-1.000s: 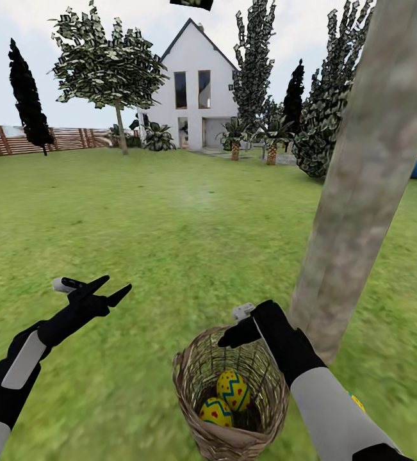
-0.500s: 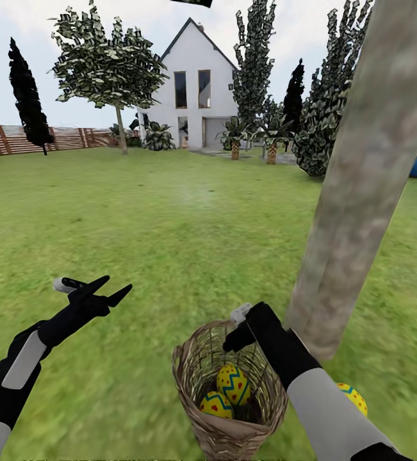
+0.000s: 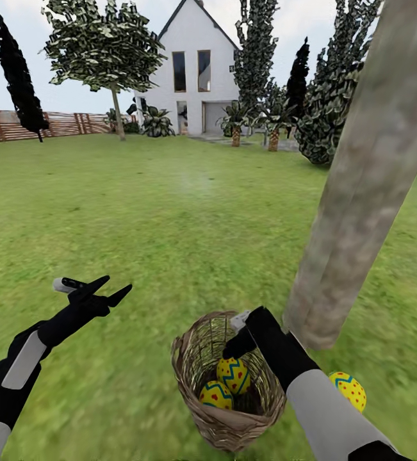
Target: Take the three Easter eggs out of the wicker basket on the lawn in the garden, then place them on the lawn next to a single tree (choose any tree) so that all three eggs are next to the same tree and none are left in the basket.
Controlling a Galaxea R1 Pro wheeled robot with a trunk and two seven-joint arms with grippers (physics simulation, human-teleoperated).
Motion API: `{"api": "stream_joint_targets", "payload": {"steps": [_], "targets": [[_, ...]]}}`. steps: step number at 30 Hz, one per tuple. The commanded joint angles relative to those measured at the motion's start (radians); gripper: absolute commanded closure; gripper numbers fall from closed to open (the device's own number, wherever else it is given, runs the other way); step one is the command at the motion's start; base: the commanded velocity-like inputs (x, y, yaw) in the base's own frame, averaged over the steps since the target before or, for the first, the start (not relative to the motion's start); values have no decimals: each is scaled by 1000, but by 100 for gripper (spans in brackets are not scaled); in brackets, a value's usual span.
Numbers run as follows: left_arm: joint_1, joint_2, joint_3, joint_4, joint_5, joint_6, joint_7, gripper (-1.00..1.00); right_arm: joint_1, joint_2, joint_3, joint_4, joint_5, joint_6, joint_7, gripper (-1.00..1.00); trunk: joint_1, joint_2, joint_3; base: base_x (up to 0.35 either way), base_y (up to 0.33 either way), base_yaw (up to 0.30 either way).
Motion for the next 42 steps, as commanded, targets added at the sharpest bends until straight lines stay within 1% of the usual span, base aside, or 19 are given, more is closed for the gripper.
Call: {"api": "stream_joint_targets", "payload": {"steps": [1,3,6,7,11,16,18,20,21,24,25,29,33,36,38,42], "targets": [[0,0,0,0,5,7,0,-100,-1,0,-6,0,8,3,9,-100,0,-1,-5,0,0,0],[0,0,0,2,5,7,0,-100,-1,0,-26,0,7,4,8,-100,1,-1,-13,0,0,0],[-1,0,0,4,5,7,0,-100,-2,0,-91,-1,7,5,5,-100,2,-2,-24,0,0,0],[0,0,0,4,5,7,0,-100,-2,0,-125,0,8,6,3,-100,3,-2,-28,0,0,0],[0,0,0,5,4,7,0,-100,-8,0,-183,0,8,7,-2,-100,5,-3,-44,0,0,0],[-1,0,0,5,5,7,0,-100,-12,1,-202,3,8,7,-6,-100,7,-4,-63,0,0,0],[0,0,0,5,5,7,0,-100,-13,2,-209,3,7,7,-37,-100,8,-5,-71,0,0,0],[-1,1,0,5,5,7,0,-100,-13,3,-216,3,6,7,-91,-100,9,-5,-78,0,0,0],[0,1,0,5,5,7,0,-100,-13,3,-224,3,-3,6,-122,-100,9,-5,-82,0,0,0],[-1,1,0,5,5,7,0,-100,-13,3,-242,4,-35,7,-155,-100,11,-6,-94,0,0,0],[-1,1,0,5,5,7,0,-100,-13,3,-245,4,-37,7,-161,-100,11,-6,-98,0,0,0],[-1,1,0,5,5,8,0,-100,-13,4,-252,6,-48,6,-232,-100,13,-7,-113,0,0,0],[-1,1,0,5,5,7,1,-100,-13,14,-253,14,-50,6,-256,-100,15,-8,-129,0,0,0],[0,1,0,8,6,7,0,-100,-13,22,-254,25,-52,6,-262,-100,15,-8,-129,0,0,0],[0,1,0,19,6,7,0,-100,-13,25,-254,30,-72,6,-263,-100,15,-8,-129,0,0,0],[-1,0,2,42,7,7,-2,-100,-13,24,-253,42,-158,5,-263,-100,15,-8,-129,0,3,0]]}}
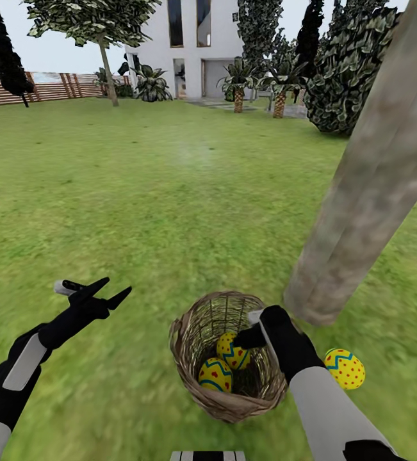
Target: Take the three Easter eggs out of the wicker basket on the lawn in the garden, then place them on the lawn next to a single tree (choose any tree) so that all three eggs are next to the same tree and none are left in the basket.
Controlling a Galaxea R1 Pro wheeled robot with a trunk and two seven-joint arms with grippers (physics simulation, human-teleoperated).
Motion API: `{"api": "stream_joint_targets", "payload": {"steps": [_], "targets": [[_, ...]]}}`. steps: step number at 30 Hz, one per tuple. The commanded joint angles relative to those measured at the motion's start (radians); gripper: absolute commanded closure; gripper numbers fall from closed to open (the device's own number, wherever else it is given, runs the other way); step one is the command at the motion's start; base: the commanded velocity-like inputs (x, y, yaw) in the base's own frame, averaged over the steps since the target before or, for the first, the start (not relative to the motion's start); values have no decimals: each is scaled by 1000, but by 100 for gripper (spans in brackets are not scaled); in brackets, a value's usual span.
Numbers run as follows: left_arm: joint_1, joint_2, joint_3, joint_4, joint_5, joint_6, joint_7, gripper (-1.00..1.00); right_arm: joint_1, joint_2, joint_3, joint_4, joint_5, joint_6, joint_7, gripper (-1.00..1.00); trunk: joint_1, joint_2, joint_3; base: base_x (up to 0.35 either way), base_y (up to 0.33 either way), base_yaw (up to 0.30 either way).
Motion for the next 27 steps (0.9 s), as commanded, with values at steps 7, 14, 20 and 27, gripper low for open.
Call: {"api": "stream_joint_targets", "payload": {"steps": [7,14,20,27], "targets": [[0,-1,0,10,5,7,3,-100,0,1,3,20,-49,3,10,-100,0,0,2,0,228,-56],[0,-1,0,11,6,8,3,-100,0,1,3,21,-51,3,10,-100,0,0,8,0,279,-209],[-1,-1,0,9,5,7,2,-100,0,1,0,20,-47,-2,9,-100,0,0,9,0,47,-39],[0,-2,0,9,3,7,2,-100,0,2,-32,21,-47,-10,-15,-100,2,-1,-6,0,2,-2]]}}
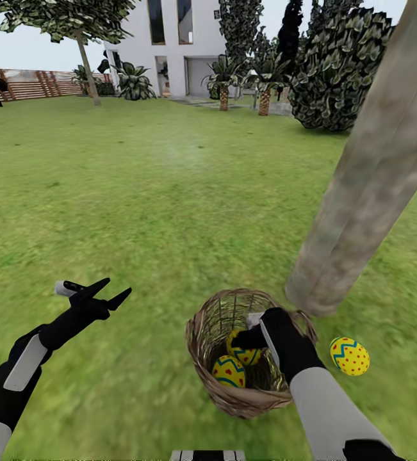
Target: Take the three Easter eggs out of the wicker basket on the lawn in the garden, then place them on the lawn next to a single tree (choose any tree) so that all three eggs are next to the same tree and none are left in the basket.
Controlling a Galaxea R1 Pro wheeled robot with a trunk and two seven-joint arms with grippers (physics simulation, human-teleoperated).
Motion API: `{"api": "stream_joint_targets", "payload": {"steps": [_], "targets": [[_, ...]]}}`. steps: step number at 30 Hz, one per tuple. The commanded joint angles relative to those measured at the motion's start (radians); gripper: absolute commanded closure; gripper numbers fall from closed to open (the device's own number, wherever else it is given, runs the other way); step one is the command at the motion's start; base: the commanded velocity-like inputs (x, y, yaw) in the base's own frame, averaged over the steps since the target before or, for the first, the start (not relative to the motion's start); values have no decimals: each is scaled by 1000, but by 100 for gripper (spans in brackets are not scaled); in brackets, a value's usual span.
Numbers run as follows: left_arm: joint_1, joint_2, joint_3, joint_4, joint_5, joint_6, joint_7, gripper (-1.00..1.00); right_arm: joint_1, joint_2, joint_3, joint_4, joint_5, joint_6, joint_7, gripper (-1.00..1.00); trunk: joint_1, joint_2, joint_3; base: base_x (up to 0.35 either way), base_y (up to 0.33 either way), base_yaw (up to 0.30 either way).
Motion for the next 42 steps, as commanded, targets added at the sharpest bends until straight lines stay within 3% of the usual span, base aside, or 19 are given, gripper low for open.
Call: {"api": "stream_joint_targets", "payload": {"steps": [1,3,4,6,11,17,28,34,42], "targets": [[0,0,0,-1,4,7,0,-100,0,2,-13,-1,7,2,-28,-100,0,-1,-5,0,0,0],[-1,0,-1,-1,4,7,0,-100,0,2,-17,-1,-13,2,-59,-100,1,-1,-13,0,0,0],[-1,0,-1,-1,4,7,0,-100,0,2,-19,0,-90,2,-82,-100,2,-1,-16,0,0,0],[-1,-1,-1,-1,4,7,0,-100,0,2,-19,0,-148,1,-114,-100,2,-2,-24,0,0,0],[-1,-1,-1,0,4,7,1,-100,0,5,-19,1,-206,-20,-200,-100,5,-3,-43,0,0,0],[0,-1,-1,0,4,7,1,-100,0,4,-16,8,-317,-26,-207,-100,7,-4,-67,0,0,0],[-1,-1,-1,1,4,7,1,-100,0,-3,-17,9,-331,-33,-208,-100,12,-7,-109,0,0,0],[-1,-1,-1,1,4,7,1,-100,0,-4,-13,11,-333,-90,-207,-100,15,-8,-132,0,0,0],[0,-1,-1,1,4,7,1,-100,0,-4,-13,7,-332,-97,-200,-100,19,-10,-163,0,0,0]]}}
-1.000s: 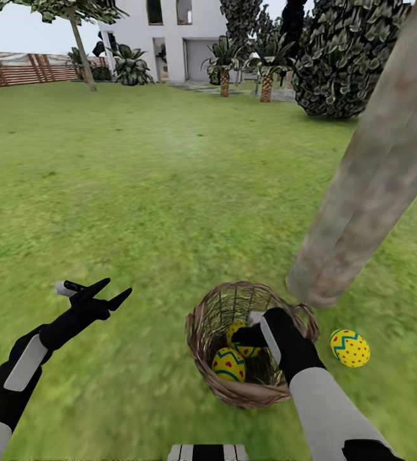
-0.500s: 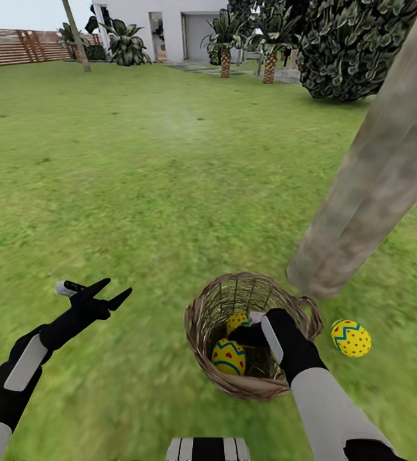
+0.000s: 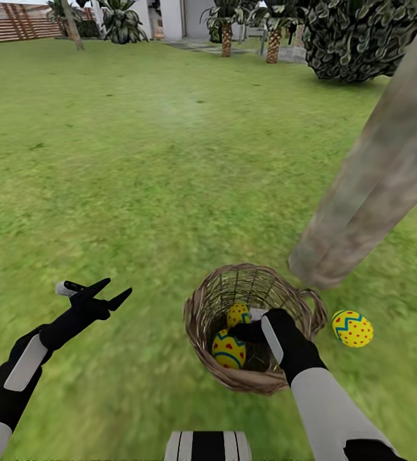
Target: Take the three Easter eggs out of the wicker basket on the lawn in the garden, then place them on the lawn next to a single tree (choose any tree) so that all three eggs are next to the same tree and none are left in the basket.
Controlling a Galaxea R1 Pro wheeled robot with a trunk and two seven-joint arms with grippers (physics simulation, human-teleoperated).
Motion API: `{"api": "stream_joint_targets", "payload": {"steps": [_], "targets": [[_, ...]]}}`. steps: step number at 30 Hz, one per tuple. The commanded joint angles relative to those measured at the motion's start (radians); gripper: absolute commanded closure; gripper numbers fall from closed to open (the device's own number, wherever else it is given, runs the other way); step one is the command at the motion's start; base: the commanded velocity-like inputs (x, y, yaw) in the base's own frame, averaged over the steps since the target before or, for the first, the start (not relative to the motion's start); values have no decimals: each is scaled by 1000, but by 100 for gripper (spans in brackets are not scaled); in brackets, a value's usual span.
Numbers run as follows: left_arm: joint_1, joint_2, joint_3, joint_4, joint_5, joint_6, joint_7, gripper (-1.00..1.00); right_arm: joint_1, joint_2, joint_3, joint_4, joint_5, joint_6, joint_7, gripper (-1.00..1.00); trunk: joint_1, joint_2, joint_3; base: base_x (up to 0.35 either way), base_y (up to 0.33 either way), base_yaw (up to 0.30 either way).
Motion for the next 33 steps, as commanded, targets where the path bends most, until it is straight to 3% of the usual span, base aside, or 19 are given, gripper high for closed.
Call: {"api": "stream_joint_targets", "payload": {"steps": [1,22,28,33], "targets": [[0,0,-1,0,4,7,0,-100,-1,1,-5,-1,-2,4,2,-100,0,-1,-5,0,0,0],[0,-1,-3,0,3,6,0,-100,0,3,-6,-13,-2,1,9,-100,10,-5,-86,0,0,0],[0,-1,-5,0,3,6,0,-100,0,3,-5,-13,-1,-50,76,-100,10,-5,-86,0,0,0],[-1,-1,-6,0,3,6,0,-100,0,2,-5,-12,0,-62,93,-100,10,-5,-86,0,0,0]]}}
